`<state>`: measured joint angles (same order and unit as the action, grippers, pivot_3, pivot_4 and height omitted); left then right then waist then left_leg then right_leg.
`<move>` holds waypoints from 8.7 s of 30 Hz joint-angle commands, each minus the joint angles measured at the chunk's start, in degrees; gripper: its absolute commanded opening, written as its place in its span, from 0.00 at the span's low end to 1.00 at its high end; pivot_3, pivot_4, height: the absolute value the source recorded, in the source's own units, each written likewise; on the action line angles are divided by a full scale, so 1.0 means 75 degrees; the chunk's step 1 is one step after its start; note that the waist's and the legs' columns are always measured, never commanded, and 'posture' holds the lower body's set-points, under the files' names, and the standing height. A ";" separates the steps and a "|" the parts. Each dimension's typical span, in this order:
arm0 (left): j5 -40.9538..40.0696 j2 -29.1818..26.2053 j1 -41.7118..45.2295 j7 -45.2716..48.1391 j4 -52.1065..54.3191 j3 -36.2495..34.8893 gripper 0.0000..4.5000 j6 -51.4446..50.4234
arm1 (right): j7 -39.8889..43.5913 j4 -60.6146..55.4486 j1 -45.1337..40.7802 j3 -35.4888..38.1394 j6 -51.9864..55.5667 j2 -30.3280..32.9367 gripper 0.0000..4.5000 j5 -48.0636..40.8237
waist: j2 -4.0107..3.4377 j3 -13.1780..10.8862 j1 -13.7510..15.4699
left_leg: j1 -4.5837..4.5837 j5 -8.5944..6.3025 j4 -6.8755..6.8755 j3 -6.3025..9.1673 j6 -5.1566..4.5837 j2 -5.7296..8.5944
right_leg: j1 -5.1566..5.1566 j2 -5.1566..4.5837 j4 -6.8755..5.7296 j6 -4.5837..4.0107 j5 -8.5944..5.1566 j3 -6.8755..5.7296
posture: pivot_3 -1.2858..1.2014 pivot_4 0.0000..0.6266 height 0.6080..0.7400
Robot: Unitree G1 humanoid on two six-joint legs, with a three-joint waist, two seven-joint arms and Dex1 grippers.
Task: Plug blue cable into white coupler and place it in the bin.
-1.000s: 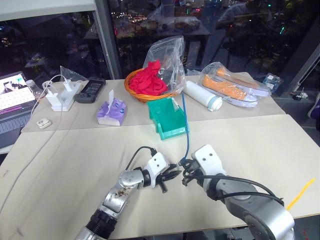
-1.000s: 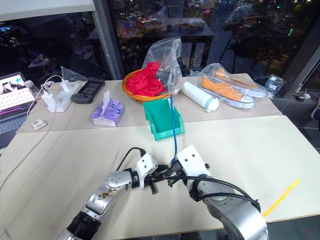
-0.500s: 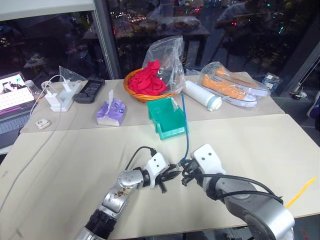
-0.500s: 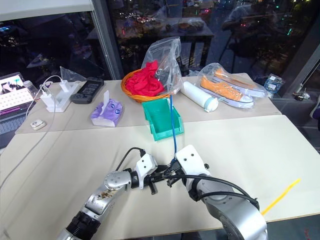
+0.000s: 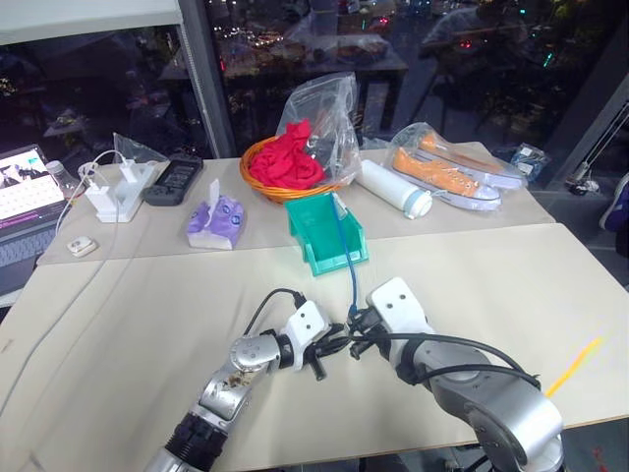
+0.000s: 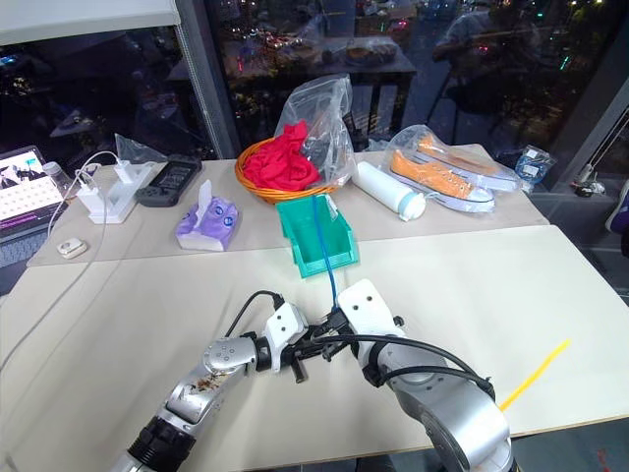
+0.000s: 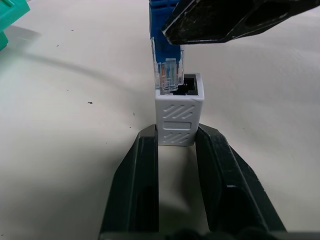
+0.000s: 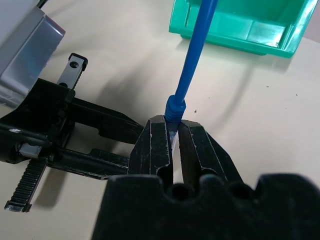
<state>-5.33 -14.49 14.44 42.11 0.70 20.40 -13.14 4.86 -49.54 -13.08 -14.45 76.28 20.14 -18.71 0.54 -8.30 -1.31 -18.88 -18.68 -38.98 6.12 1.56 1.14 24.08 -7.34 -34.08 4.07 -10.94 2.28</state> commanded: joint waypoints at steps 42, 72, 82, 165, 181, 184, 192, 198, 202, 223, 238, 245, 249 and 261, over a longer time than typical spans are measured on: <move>-0.0151 0.0078 0.0035 -0.0045 0.0185 -0.0084 0.13 -0.0131 | -0.0175 -0.0782 0.1021 0.0472 -0.1481 -0.0478 0.00 0.0693 | 0.0004 -0.0001 0.0051 | -0.0033 0.0000 0.0002 0.0002 0.0000 0.0001 | 0.0028 0.0000 0.0010 0.0002 -0.0005 -0.0002 | 0.52 0.24 0.94; -0.0170 -0.0012 -0.0073 -0.0066 0.0403 -0.0105 0.13 -0.0246 | 0.0184 -0.0089 0.1470 0.0223 -0.2293 -0.0432 0.00 0.0939 | 0.0005 -0.0001 0.0057 | -0.0032 0.0000 0.0003 0.0002 0.0001 0.0001 | 0.0027 0.0000 0.0009 0.0002 -0.0006 -0.0002 | 0.52 0.24 0.94; -0.0172 -0.0031 -0.0081 -0.0082 0.0422 -0.0118 0.13 -0.0255 | 0.0285 -0.0013 0.1466 0.0003 -0.2067 -0.0359 0.00 0.0921 | 0.0005 -0.0001 0.0053 | -0.0029 0.0000 0.0002 0.0002 0.0001 0.0001 | 0.0026 0.0000 0.0008 0.0002 -0.0005 -0.0002 | 0.52 0.24 0.94; -0.0232 -0.0336 -0.0294 -0.0187 0.0857 -0.0228 0.13 -0.0581 | 0.0585 -0.0050 0.0550 -0.0440 -0.0831 0.0013 0.00 0.0857 | 0.0018 0.0009 -0.0127 | -0.0009 0.0000 0.0006 0.0002 0.0000 -0.0004 | 0.0013 0.0005 0.0003 -0.0002 -0.0009 0.0001 | 0.52 0.24 0.94; -0.0212 -0.0311 -0.0323 -0.0216 0.0916 -0.0236 0.13 -0.0589 | 0.0702 -0.0033 -0.0140 -0.1071 0.0294 0.0532 0.00 0.0746 | 0.0018 0.0009 -0.0086 | -0.0016 -0.0001 0.0006 0.0003 0.0000 -0.0003 | 0.0016 0.0004 0.0006 -0.0002 -0.0009 0.0000 | 0.52 0.24 0.94; -0.0201 -0.0326 -0.0371 -0.0232 0.0953 -0.0228 0.13 -0.0591 | 0.0638 0.0188 -0.0297 -0.1125 0.0443 0.0377 0.00 0.0766 | 0.0019 0.0009 -0.0099 | -0.0014 -0.0001 0.0006 0.0003 0.0000 -0.0003 | 0.0016 0.0004 0.0005 -0.0002 -0.0009 0.0000 | 0.52 0.24 0.94; -0.0215 -0.0338 -0.0437 -0.0313 0.1035 -0.0238 0.13 -0.0636 | 0.0713 0.0495 -0.0529 -0.1311 0.0606 0.0285 0.00 0.0705 | 0.0019 0.0009 -0.0151 | -0.0004 0.0000 0.0006 0.0003 0.0000 -0.0004 | 0.0010 0.0005 0.0001 -0.0003 -0.0009 0.0001 | 0.52 0.24 0.94; -0.0225 -0.0331 -0.0429 -0.0346 0.1048 -0.0247 0.13 -0.0655 | 0.0807 0.0509 -0.0508 -0.1350 0.0936 0.0269 0.00 0.0568 | 0.0019 0.0010 -0.0155 | -0.0001 -0.0001 0.0006 0.0003 0.0000 -0.0004 | 0.0009 0.0005 -0.0001 -0.0003 -0.0009 0.0001 | 0.52 0.24 0.94; -0.0224 -0.0323 -0.0457 -0.0363 0.1071 -0.0238 0.13 -0.0662 | 0.0833 0.0582 -0.0413 -0.1379 0.0982 0.0260 0.00 0.0553 | 0.0020 0.0012 -0.0152 | -0.0001 -0.0001 0.0006 0.0003 0.0000 -0.0004 | 0.0008 0.0005 0.0000 -0.0003 -0.0009 0.0001 | 0.52 0.24 0.94; -0.0256 -0.0383 -0.0569 -0.0447 0.1248 -0.0276 0.13 -0.0756 | 0.0835 0.0744 -0.0150 -0.1471 0.0998 -0.0002 0.00 0.0541 | 0.0055 0.0051 -0.0166 | 0.0019 -0.0001 0.0027 0.0002 -0.0001 -0.0006 | 0.0002 0.0005 0.0000 -0.0010 -0.0015 0.0001 | 0.52 0.24 0.94; -0.0266 -0.0424 -0.0648 -0.0469 0.1313 -0.0283 0.13 -0.0778 | 0.0853 0.0755 -0.0138 -0.1504 0.1113 -0.0038 0.00 0.0492 | 0.0058 0.0052 -0.0171 | 0.0022 -0.0001 0.0031 0.0002 -0.0001 -0.0006 | 0.0002 0.0005 0.0000 -0.0011 -0.0020 0.0001 | 0.52 0.24 0.94; -0.0265 -0.0410 -0.0609 -0.0464 0.1262 -0.0285 0.13 -0.0751 | 0.0900 0.0740 -0.0137 -0.1545 0.1065 -0.0001 0.00 0.0464 | 0.0059 0.0053 -0.0170 | 0.0022 -0.0001 0.0032 0.0002 -0.0001 -0.0007 | 0.0001 0.0005 0.0000 -0.0010 -0.0021 0.0001 | 0.52 0.24 0.94; -0.0264 -0.0409 -0.0606 -0.0464 0.1260 -0.0284 0.13 -0.0757 | 0.0872 0.0770 -0.0120 -0.1529 0.1052 -0.0022 0.00 0.0491 | 0.0060 0.0054 -0.0169 | 0.0023 -0.0001 0.0032 0.0002 -0.0001 -0.0007 | 0.0001 0.0005 0.0000 -0.0010 -0.0021 0.0001 | 0.52 0.24 0.94; -0.0263 -0.0428 -0.0638 -0.0481 0.1307 -0.0295 0.13 -0.0781 | 0.0885 0.0764 -0.0084 -0.1579 0.1177 0.0065 0.00 0.0472 | 0.0064 0.0056 -0.0169 | 0.0024 -0.0001 0.0032 0.0002 -0.0002 -0.0007 | 0.0000 0.0005 0.0000 -0.0010 -0.0022 0.0000 | 0.52 0.24 0.94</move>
<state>-6.73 -17.51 9.65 38.22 8.21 18.74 -19.24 9.47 -48.90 -17.04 -21.63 79.33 19.52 -12.40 1.02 -7.88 -2.58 -18.70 -18.69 -38.73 6.14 1.55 1.09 24.08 -7.30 -34.08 4.00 -11.11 2.28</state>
